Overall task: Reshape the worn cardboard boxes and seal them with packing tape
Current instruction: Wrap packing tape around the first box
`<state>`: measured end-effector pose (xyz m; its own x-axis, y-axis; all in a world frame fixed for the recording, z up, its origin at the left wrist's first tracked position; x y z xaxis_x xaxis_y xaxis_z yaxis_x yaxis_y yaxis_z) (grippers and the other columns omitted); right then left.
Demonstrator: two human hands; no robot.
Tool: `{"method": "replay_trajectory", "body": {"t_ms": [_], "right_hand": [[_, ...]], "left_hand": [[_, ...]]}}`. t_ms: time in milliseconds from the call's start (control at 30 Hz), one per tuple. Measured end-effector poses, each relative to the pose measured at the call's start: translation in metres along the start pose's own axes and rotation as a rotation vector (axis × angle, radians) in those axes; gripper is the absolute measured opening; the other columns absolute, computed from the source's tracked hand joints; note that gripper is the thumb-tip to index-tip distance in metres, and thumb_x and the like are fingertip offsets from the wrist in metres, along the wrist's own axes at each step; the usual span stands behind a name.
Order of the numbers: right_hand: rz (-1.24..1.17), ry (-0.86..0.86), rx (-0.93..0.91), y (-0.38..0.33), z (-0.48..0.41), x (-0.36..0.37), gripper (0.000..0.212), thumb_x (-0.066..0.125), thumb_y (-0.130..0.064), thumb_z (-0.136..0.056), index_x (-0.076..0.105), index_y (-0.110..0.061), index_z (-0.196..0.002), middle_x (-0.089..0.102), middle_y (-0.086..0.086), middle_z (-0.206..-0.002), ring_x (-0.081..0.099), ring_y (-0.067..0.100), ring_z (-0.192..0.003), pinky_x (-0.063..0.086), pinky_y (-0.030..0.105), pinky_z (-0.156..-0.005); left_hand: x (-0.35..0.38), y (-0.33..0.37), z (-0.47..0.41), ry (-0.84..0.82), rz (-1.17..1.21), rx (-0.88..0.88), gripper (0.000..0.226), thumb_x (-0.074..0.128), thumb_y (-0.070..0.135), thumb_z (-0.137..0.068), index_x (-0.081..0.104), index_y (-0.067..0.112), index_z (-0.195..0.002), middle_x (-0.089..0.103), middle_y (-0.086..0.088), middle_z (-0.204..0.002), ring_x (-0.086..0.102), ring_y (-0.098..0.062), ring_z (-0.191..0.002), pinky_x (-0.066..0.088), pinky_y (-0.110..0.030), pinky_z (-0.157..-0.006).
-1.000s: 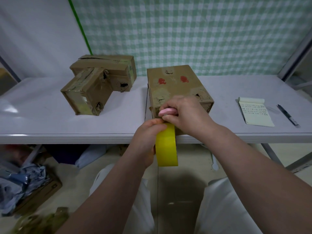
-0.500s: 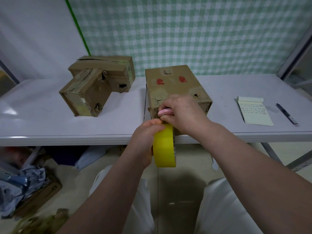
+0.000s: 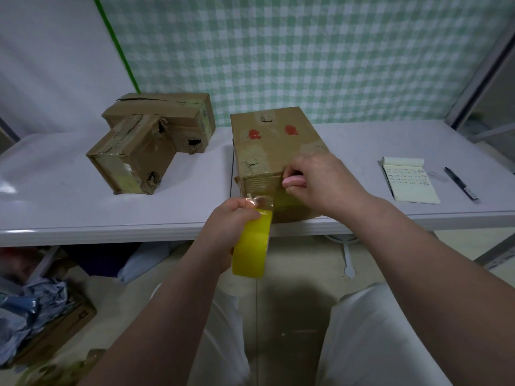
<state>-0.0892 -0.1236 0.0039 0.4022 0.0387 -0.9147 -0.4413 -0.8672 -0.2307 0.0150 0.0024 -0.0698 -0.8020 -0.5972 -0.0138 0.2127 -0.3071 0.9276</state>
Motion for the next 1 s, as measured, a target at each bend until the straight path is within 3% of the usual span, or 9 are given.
{"method": "replay_trajectory", "body": {"t_ms": [100, 200, 300, 433, 600, 700, 800, 933, 1000], "right_hand": [[-0.074, 0.022, 0.025, 0.000, 0.002, 0.007, 0.010, 0.062, -0.027, -0.090, 0.065, -0.018, -0.091, 0.062, -0.001, -0.092, 0.052, 0.015, -0.086, 0.039, 0.026, -0.072], [-0.215, 0.038, 0.096, -0.001, 0.006, 0.013, 0.011, 0.060, -0.029, -0.091, 0.058, -0.019, -0.087, 0.060, -0.005, -0.084, 0.054, 0.014, -0.078, 0.037, 0.026, -0.063], [-0.484, -0.005, 0.234, -0.001, 0.017, 0.023, 0.012, 0.056, -0.022, -0.093, 0.047, -0.024, -0.085, 0.062, 0.001, -0.085, 0.061, 0.018, -0.075, 0.049, 0.032, -0.062], [-0.833, -0.092, 0.451, -0.004, 0.036, 0.042, 0.024, 0.045, -0.008, -0.095, 0.052, -0.030, -0.089, 0.062, 0.005, -0.095, 0.063, 0.019, -0.067, 0.059, 0.040, -0.065], [-1.124, -0.133, 0.659, -0.012, 0.049, 0.058, 0.015, 0.047, -0.034, -0.098, 0.058, -0.025, -0.104, 0.058, 0.002, -0.099, 0.058, 0.016, -0.075, 0.054, 0.029, -0.061], [-1.057, -0.154, 0.603, -0.016, 0.049, 0.057, 0.024, 0.054, -0.043, -0.092, 0.051, -0.031, -0.113, 0.058, -0.004, -0.104, 0.059, 0.012, -0.083, 0.047, 0.025, -0.061], [-0.844, -0.150, 0.477, -0.019, 0.047, 0.054, 0.035, 0.062, -0.045, -0.086, 0.054, -0.026, -0.114, 0.058, -0.007, -0.104, 0.058, 0.011, -0.090, 0.044, 0.023, -0.067], [-0.494, -0.040, 0.268, -0.025, 0.041, 0.040, 0.015, 0.058, -0.032, -0.092, 0.064, -0.021, -0.102, 0.059, -0.001, -0.098, 0.055, 0.013, -0.090, 0.034, 0.011, -0.063], [-0.493, 0.004, 0.217, -0.028, 0.036, 0.029, 0.014, 0.059, -0.029, -0.092, 0.067, -0.022, -0.101, 0.058, -0.001, -0.098, 0.055, 0.014, -0.090, 0.039, 0.014, -0.065]], "left_hand": [[-0.005, 0.000, 0.002, 0.026, -0.128, 0.020, 0.013, 0.063, 0.011, -0.085, 0.063, 0.019, -0.096, 0.060, -0.017, -0.108, 0.061, -0.033, -0.088, 0.053, -0.040, -0.075], [-0.011, -0.001, 0.006, 0.027, -0.135, 0.025, 0.013, 0.062, 0.012, -0.088, 0.062, 0.023, -0.096, 0.058, -0.012, -0.107, 0.060, -0.029, -0.088, 0.053, -0.036, -0.073], [-0.011, 0.000, 0.013, -0.042, -0.088, 0.048, 0.017, 0.057, 0.009, -0.091, 0.059, 0.022, -0.102, 0.060, -0.007, -0.097, 0.060, -0.021, -0.077, 0.052, -0.027, -0.062], [-0.008, 0.000, 0.022, -0.113, -0.075, 0.060, 0.018, 0.055, 0.010, -0.092, 0.060, 0.022, -0.105, 0.062, -0.009, -0.100, 0.061, -0.025, -0.080, 0.051, -0.031, -0.067], [-0.004, -0.001, 0.025, -0.149, -0.123, 0.079, 0.020, 0.058, 0.012, -0.090, 0.061, 0.024, -0.105, 0.064, -0.015, -0.105, 0.062, -0.030, -0.086, 0.052, -0.038, -0.072], [-0.003, 0.000, 0.024, -0.146, -0.167, 0.116, 0.019, 0.060, 0.011, -0.089, 0.062, 0.026, -0.100, 0.064, -0.013, -0.101, 0.063, -0.028, -0.085, 0.052, -0.040, -0.075], [-0.001, 0.002, 0.026, -0.144, -0.220, 0.138, 0.018, 0.064, 0.017, -0.086, 0.062, 0.031, -0.097, 0.065, -0.013, -0.100, 0.064, -0.033, -0.092, 0.052, -0.047, -0.083], [0.001, 0.012, 0.032, -0.155, -0.315, 0.203, 0.021, 0.063, 0.018, -0.087, 0.061, 0.031, -0.104, 0.067, -0.010, -0.093, 0.063, -0.030, -0.087, 0.051, -0.041, -0.077], [-0.001, 0.025, 0.037, -0.153, -0.357, 0.258, 0.025, 0.066, 0.025, -0.082, 0.061, 0.032, -0.105, 0.067, -0.004, -0.088, 0.063, -0.022, -0.079, 0.051, -0.036, -0.071]]}}
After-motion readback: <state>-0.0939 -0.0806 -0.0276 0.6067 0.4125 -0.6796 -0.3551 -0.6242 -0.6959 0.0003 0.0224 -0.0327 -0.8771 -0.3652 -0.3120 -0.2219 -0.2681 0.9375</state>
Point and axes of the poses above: each hand's wrist, its own z-axis away from the middle knuckle, its own x-axis out of the palm, y = z × x, the point moved 5 cm from there along -z, towards the middle knuckle
